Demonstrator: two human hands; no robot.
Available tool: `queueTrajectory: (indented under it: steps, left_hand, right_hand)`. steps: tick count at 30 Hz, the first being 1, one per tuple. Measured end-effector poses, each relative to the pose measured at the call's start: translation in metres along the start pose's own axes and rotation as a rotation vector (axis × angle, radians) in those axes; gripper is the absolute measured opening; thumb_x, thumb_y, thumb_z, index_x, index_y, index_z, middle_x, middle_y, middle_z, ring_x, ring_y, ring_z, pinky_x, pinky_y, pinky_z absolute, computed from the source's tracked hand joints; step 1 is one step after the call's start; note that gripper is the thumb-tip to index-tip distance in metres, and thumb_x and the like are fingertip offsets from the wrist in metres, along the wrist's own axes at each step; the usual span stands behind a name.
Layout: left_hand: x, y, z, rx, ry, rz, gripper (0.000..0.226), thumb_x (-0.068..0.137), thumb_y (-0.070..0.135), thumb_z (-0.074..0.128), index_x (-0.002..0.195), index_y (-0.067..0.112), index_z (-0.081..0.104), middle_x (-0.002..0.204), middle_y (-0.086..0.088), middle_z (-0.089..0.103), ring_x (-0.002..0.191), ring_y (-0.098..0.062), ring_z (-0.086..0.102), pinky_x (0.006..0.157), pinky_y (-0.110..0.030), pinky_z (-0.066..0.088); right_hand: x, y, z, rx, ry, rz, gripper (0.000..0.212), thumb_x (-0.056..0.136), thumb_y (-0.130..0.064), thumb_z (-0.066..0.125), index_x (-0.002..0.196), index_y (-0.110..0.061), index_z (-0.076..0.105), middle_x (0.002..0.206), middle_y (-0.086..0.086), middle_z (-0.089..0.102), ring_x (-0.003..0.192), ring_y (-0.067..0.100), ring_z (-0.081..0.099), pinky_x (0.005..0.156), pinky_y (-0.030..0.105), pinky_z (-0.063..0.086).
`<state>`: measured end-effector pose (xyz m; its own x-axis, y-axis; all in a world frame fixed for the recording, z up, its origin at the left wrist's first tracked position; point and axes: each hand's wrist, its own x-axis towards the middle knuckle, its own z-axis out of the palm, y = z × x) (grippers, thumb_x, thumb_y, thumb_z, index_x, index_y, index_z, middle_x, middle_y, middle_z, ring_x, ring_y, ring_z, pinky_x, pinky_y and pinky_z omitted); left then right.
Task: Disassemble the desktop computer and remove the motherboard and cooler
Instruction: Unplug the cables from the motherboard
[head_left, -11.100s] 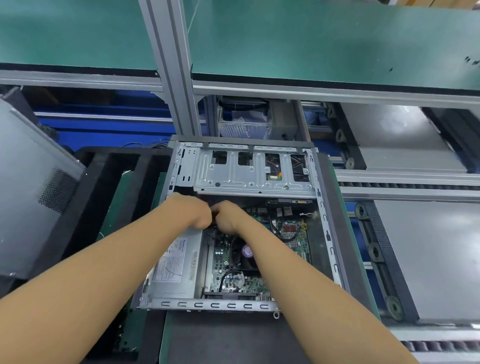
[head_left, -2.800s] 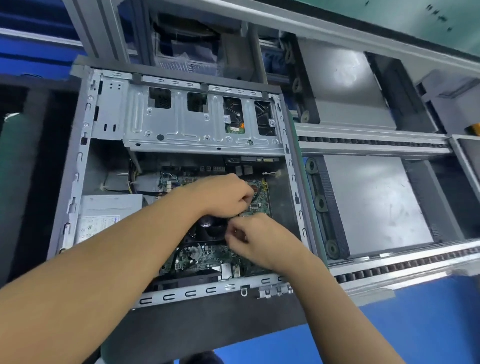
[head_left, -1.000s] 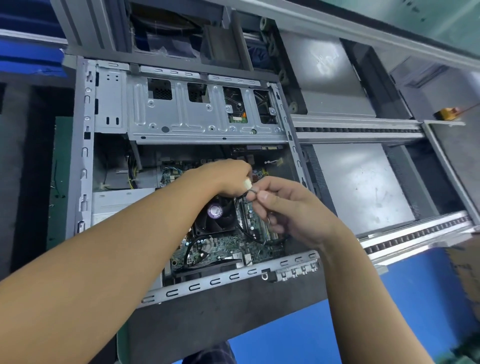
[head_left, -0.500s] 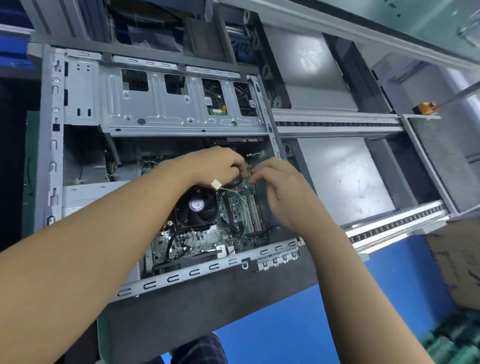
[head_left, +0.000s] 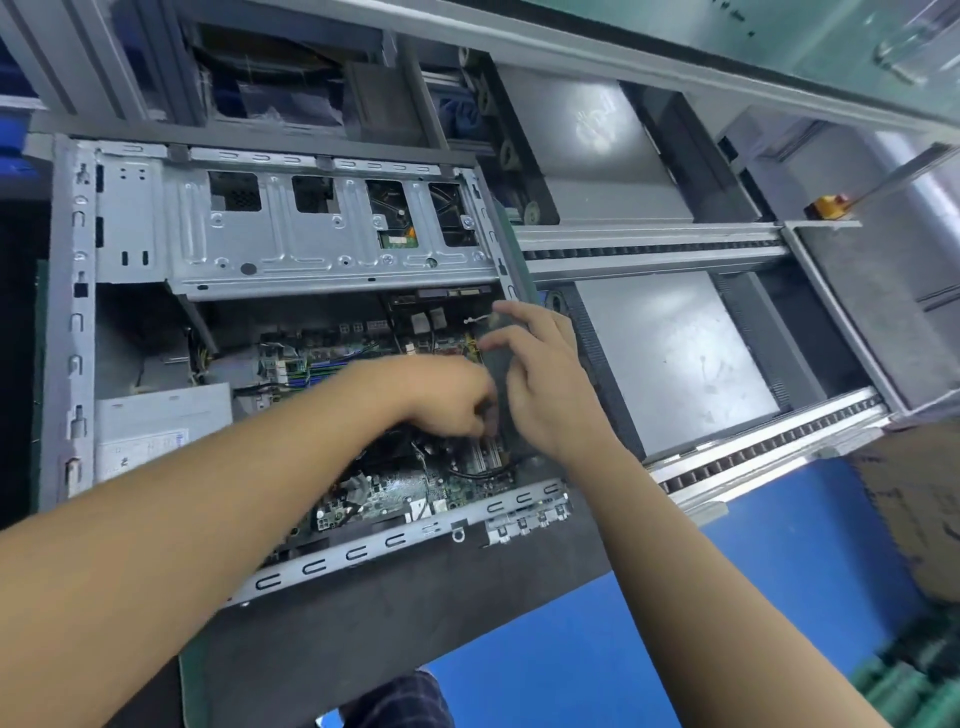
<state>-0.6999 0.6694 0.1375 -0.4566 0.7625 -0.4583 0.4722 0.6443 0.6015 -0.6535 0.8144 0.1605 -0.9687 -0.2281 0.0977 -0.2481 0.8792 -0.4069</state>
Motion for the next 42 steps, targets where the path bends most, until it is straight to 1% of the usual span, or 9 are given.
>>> queueTrajectory:
  steps: [3,6,11,15,27,31,33,36,42]
  left_hand:
    - [0.025,0.013,0.024,0.238,-0.129,-0.080,0.032,0.093,0.028,0.062,0.115,0.005,0.062,0.108,-0.011,0.066,0.082,-0.026,0.056,0.076,-0.032,0.046]
    - [0.038,0.011,0.036,0.261,-0.064,0.041,0.046,0.093,0.024,0.064,0.134,0.008,0.051,0.127,-0.013,0.061,0.096,-0.029,0.058,0.078,-0.035,0.045]
    - [0.045,0.001,0.051,0.312,0.203,0.158,0.023,0.087,0.028,0.068,0.104,0.014,0.064,0.100,-0.008,0.069,0.088,-0.031,0.065,0.069,-0.040,0.053]
    - [0.049,-0.001,0.061,0.400,0.400,0.251,0.010,0.089,0.018,0.059,0.092,0.010,0.065,0.088,-0.011,0.070,0.075,-0.033,0.066,0.054,-0.032,0.038]
    - [0.045,-0.003,0.062,0.229,0.348,0.265,0.014,0.082,0.009,0.066,0.094,0.011,0.058,0.087,-0.010,0.068,0.074,-0.030,0.063,0.061,-0.030,0.037]
    - [0.046,-0.001,0.062,0.145,0.346,0.188,0.012,0.087,0.014,0.068,0.098,0.013,0.064,0.090,-0.005,0.070,0.081,-0.027,0.066,0.065,-0.026,0.037]
    - [0.047,0.002,0.062,0.183,0.337,0.148,0.014,0.087,0.017,0.067,0.100,0.013,0.065,0.095,-0.007,0.070,0.085,-0.028,0.066,0.066,-0.028,0.038]
    - [0.047,0.005,0.062,0.279,0.309,0.165,0.012,0.090,0.017,0.063,0.100,0.010,0.063,0.097,-0.011,0.070,0.085,-0.032,0.066,0.065,-0.035,0.047]
    - [0.045,0.004,0.058,0.251,0.298,0.158,0.022,0.091,0.016,0.062,0.111,0.008,0.063,0.107,-0.012,0.068,0.096,-0.033,0.064,0.079,-0.040,0.053]
  right_hand:
    - [0.001,0.002,0.003,-0.027,0.007,-0.008,0.035,0.087,0.010,0.045,0.102,-0.008,0.070,0.131,0.002,0.058,0.129,0.024,0.038,0.107,0.017,0.022]
    - [0.002,0.005,0.006,-0.012,0.021,0.004,0.036,0.086,0.011,0.045,0.099,-0.010,0.071,0.124,-0.002,0.063,0.127,0.022,0.039,0.107,0.011,0.020]
    - [0.003,0.009,0.011,0.010,0.055,-0.008,0.039,0.082,0.014,0.045,0.096,-0.012,0.071,0.113,-0.005,0.067,0.127,0.020,0.039,0.107,0.011,0.023]
    - [0.003,0.010,0.012,0.030,0.038,-0.005,0.042,0.080,0.015,0.043,0.095,-0.013,0.070,0.109,-0.006,0.068,0.129,0.019,0.037,0.107,0.021,0.029]
    - [0.002,0.008,0.008,0.103,0.024,0.044,0.043,0.080,0.016,0.038,0.093,-0.010,0.070,0.105,-0.003,0.069,0.131,0.019,0.037,0.105,0.007,0.021]
    - [0.002,0.008,0.008,0.102,0.009,0.042,0.042,0.081,0.017,0.039,0.093,-0.009,0.070,0.106,-0.002,0.069,0.132,0.020,0.036,0.109,0.018,0.026]
    - [0.002,0.006,0.007,0.104,0.000,0.045,0.041,0.083,0.017,0.039,0.094,-0.009,0.069,0.107,-0.001,0.069,0.132,0.020,0.035,0.110,0.022,0.028]
    - [0.001,0.004,0.006,0.095,-0.003,0.051,0.040,0.084,0.017,0.040,0.094,-0.008,0.069,0.106,-0.001,0.069,0.133,0.021,0.035,0.108,0.017,0.025]
    - [0.001,0.004,0.005,0.113,0.002,0.056,0.041,0.081,0.020,0.039,0.092,-0.006,0.069,0.104,-0.001,0.069,0.132,0.022,0.036,0.105,0.007,0.020]
